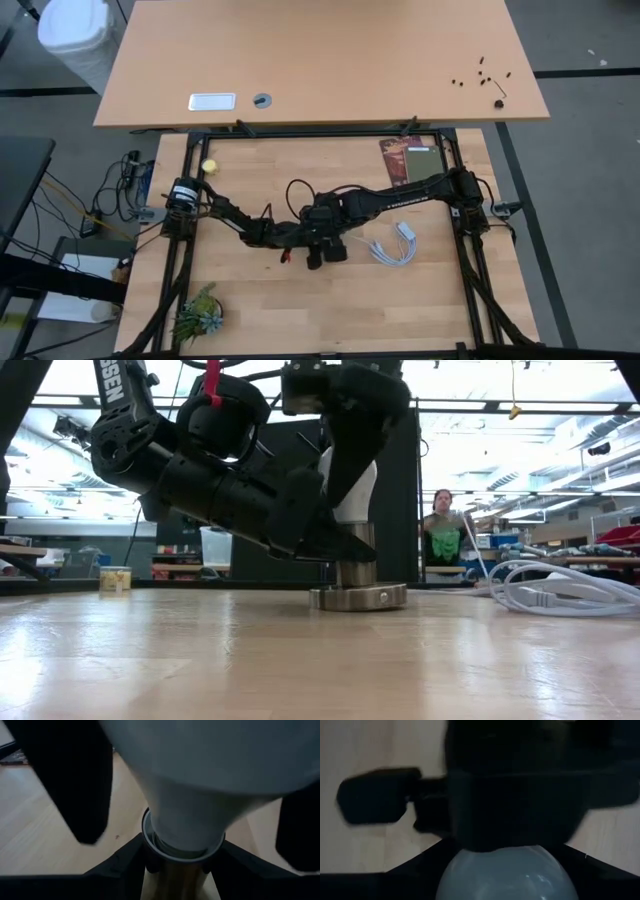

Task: Screw lightbulb
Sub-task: Insert the lightbulb into the lamp

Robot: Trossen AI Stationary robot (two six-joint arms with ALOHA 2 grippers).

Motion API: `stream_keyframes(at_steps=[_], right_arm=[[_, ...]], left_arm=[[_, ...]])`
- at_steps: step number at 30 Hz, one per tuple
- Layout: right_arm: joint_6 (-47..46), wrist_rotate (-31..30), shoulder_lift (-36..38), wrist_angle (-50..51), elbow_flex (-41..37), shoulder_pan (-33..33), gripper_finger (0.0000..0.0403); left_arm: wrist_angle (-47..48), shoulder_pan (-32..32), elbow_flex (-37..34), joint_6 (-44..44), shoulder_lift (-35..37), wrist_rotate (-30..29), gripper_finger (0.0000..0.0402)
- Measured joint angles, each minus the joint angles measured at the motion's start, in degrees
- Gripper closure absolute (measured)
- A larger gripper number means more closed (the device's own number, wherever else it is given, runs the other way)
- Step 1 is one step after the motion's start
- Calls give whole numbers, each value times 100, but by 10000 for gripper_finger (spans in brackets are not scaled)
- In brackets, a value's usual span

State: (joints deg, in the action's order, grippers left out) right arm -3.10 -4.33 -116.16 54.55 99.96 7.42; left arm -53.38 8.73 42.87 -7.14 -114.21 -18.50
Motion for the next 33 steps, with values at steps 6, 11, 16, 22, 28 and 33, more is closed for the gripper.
stream_keyframes(at_steps=[6, 11, 16, 22, 28, 33], right_arm=[[-1348, -217, 0, 127, 0, 2, 125], [-2564, -471, 0, 240, 0, 7, 133], [-3114, -545, 0, 259, 0, 7, 126], [-2861, -550, 0, 240, 0, 7, 95], [-1972, -373, 2, 227, 0, -4, 51], [-799, -107, 2, 322, 105, 0, 18]], left_arm=[[0, -7, 0, -138, 0, -31, 208], [0, -10, 2, -205, 0, -35, 208], [-7, -13, 2, -225, 0, -38, 208], [47, -13, 4, -225, -2, -94, 208], [67, -11, 4, -191, -2, -52, 208], [47, -13, 10, -88, -2, 28, 208]])
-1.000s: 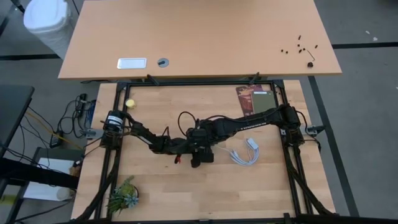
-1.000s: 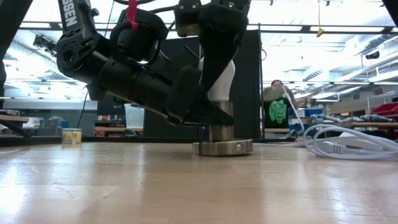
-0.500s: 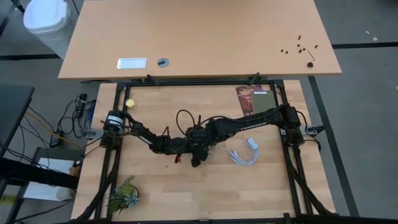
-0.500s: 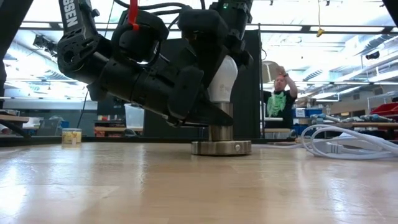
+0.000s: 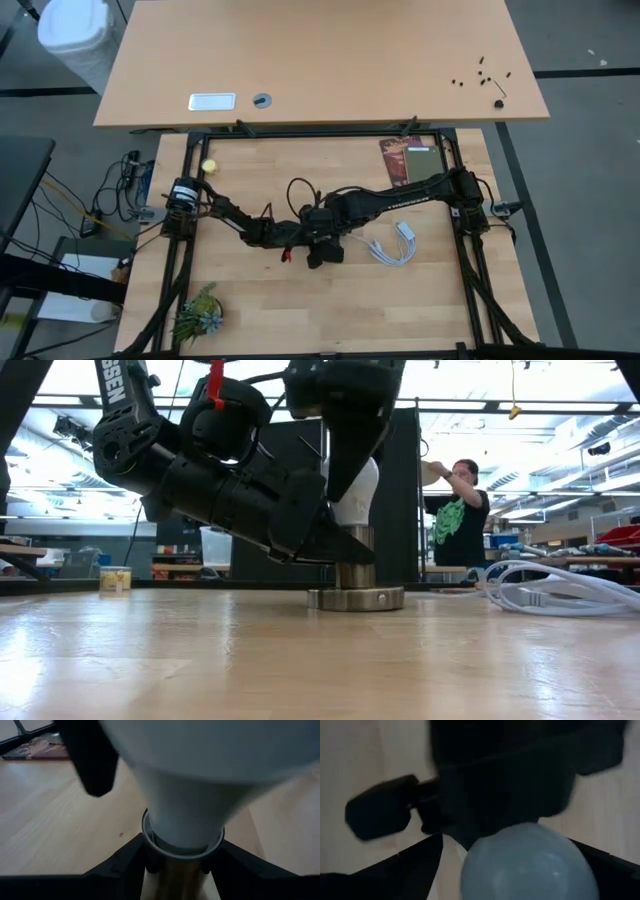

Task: Screw lightbulb
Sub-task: Insert the lightbulb into the lamp

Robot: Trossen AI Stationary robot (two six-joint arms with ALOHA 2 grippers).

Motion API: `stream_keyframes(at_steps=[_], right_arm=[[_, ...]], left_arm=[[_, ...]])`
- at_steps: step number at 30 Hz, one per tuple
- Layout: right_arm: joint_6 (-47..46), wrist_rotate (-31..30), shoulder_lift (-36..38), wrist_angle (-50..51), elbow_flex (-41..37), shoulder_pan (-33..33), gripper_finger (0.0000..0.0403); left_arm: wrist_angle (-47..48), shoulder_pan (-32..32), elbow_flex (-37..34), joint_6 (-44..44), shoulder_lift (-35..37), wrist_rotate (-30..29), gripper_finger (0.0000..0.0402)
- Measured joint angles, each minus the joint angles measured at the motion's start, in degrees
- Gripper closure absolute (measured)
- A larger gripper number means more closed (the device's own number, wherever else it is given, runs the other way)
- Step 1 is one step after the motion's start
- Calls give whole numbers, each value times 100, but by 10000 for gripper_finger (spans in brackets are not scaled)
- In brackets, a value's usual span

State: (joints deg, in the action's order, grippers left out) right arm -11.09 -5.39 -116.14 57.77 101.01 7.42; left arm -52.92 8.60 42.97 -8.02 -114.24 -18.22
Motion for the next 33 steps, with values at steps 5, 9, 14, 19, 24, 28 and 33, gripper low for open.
stream_keyframes(at_steps=[5, 9, 14, 19, 24, 28, 33], right_arm=[[1327, 2, 0, 8, 137, 0, 5], [2068, -75, 4, 19, 151, -4, 6], [2970, -81, 4, 15, 151, 30, 5], [3952, -135, 4, 39, 155, 109, 11], [4782, -168, 7, 165, 155, 114, 20], [5120, -161, 7, 229, 159, 111, 29], [5168, -120, 7, 248, 159, 96, 30]], left_arm=[[14, -2, 1, 25, 0, 9, 208], [16, 0, 1, 32, 0, 34, 208], [21, 0, 1, 36, 0, 48, 208], [27, 9, 1, 61, 0, 90, 208], [27, 11, 1, 71, 0, 95, 208], [25, 13, 1, 73, 0, 143, 208], [25, 13, 1, 69, 0, 157, 208]])
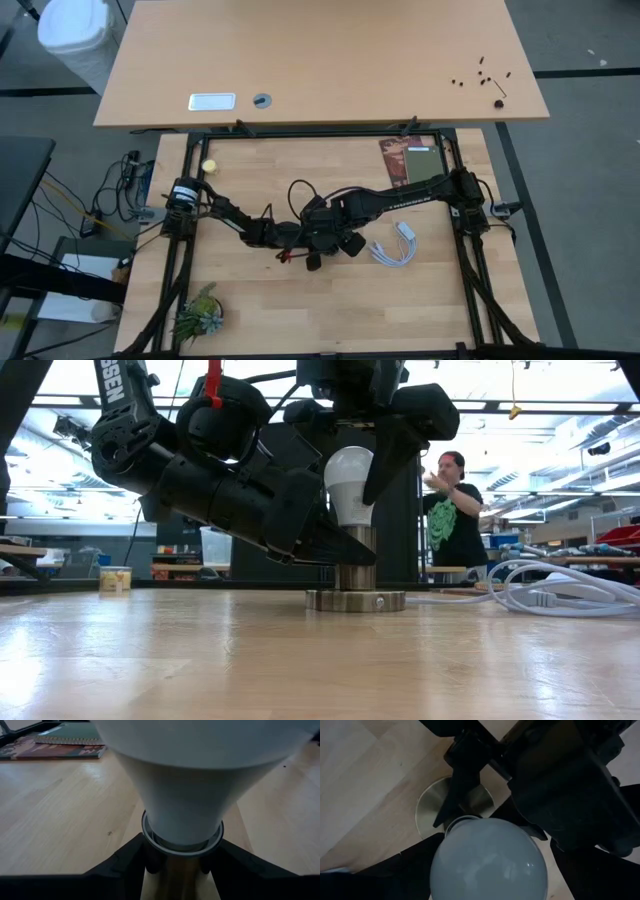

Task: Screw lightbulb
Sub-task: Insert the lightbulb into the lamp

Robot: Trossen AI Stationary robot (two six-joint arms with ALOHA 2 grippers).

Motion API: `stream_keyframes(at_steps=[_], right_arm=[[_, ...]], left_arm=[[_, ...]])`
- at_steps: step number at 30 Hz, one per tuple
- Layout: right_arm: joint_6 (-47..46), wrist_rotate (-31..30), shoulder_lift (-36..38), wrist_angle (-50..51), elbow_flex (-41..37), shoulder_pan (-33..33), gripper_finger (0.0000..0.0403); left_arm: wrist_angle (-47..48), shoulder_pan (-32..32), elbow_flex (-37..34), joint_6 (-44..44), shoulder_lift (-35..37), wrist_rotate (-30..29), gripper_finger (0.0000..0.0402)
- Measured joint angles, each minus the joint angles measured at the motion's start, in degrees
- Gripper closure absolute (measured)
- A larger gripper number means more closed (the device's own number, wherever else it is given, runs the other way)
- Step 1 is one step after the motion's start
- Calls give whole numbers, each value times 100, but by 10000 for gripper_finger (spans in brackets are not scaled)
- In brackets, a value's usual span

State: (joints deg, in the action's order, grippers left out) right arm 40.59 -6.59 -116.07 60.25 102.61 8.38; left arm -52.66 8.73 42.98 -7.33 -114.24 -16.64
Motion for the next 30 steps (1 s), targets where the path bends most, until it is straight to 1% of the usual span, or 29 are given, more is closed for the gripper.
stream_keyframes(at_steps=[4, 9, 13, 19, 23, 26, 30], right_arm=[[-311, -135, 0, -25, 0, -31, 30], [-482, -121, 0, -13, -2, -63, 30], [-1032, -42, 0, 32, -2, -61, 30], [-2191, -42, 0, 18, -4, -102, 30], [-2485, -44, 0, -50, -4, -107, 32], [-2541, -46, 0, -28, -4, -103, 45], [-2353, -74, 0, -69, -119, -107, 78]], left_arm=[[0, -6, 0, -15, 0, -19, 208], [20, -17, 0, -41, 0, -59, 208], [26, -13, 0, -58, 0, -186, 208], [33, -15, 0, -63, 0, -258, 208], [33, -15, -1, -61, 0, -256, 208], [33, -15, -1, -59, 0, -256, 208], [33, -11, -2, -58, 0, -247, 208]])
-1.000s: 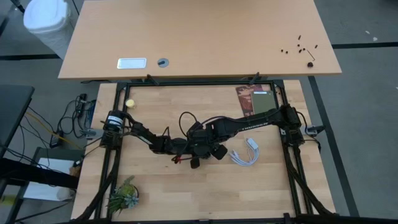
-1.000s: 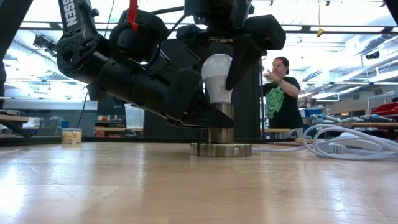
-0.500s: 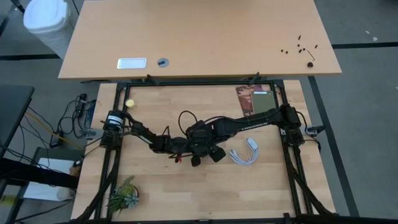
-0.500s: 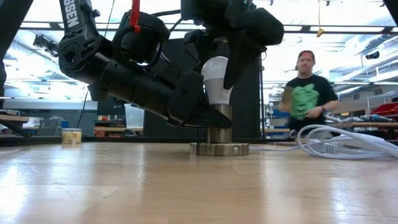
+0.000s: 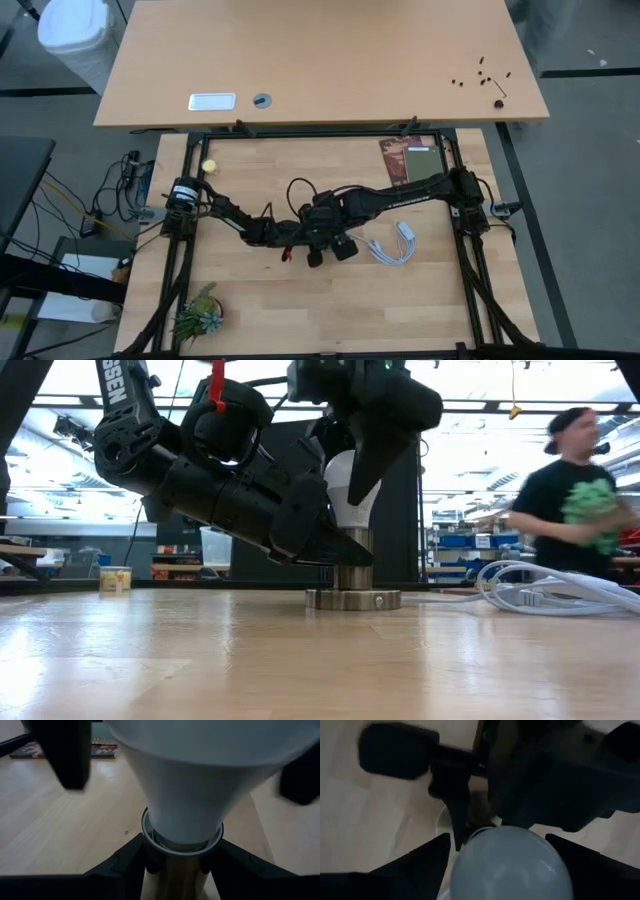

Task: Screw lightbulb
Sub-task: Insert the lightbulb into the lamp

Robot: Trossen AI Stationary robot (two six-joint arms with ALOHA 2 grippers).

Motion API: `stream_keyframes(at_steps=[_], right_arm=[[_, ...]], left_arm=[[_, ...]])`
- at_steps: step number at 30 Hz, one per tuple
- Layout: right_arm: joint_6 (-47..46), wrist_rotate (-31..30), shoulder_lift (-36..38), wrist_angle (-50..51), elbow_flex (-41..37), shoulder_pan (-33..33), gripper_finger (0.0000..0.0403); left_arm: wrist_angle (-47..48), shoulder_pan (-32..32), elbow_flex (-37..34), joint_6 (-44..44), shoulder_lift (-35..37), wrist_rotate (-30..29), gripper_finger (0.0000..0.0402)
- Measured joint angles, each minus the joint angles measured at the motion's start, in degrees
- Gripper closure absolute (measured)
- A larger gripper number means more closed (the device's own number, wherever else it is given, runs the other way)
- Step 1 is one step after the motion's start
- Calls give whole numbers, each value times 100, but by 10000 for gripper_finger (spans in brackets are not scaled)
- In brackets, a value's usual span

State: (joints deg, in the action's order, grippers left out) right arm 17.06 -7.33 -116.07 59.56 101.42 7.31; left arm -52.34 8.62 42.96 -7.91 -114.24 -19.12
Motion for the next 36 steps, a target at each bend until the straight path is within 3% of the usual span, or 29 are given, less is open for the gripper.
stream_keyframes(at_steps=[9, 14, 20, 28, 33, 36], right_arm=[[-100, -33, -2, -82, -261, 2, 143], [-706, -33, -2, -83, -261, 0, 148], [-1954, -85, -4, -146, -261, -2, 131], [-3904, -123, -7, -127, -261, -2, 148], [-5524, -134, -7, -135, -261, -4, 129], [-6007, -112, -7, -188, -261, 0, 127]], left_arm=[[-4, 7, 0, 29, 0, 59, 208], [0, 7, 0, 22, 0, 59, 208], [-7, 7, 0, 19, 0, 53, 208], [-37, 7, 0, -128, 0, 55, 208], [-60, 7, 0, -151, 0, 54, 208], [-42, 4, 0, -133, 0, 33, 208]])
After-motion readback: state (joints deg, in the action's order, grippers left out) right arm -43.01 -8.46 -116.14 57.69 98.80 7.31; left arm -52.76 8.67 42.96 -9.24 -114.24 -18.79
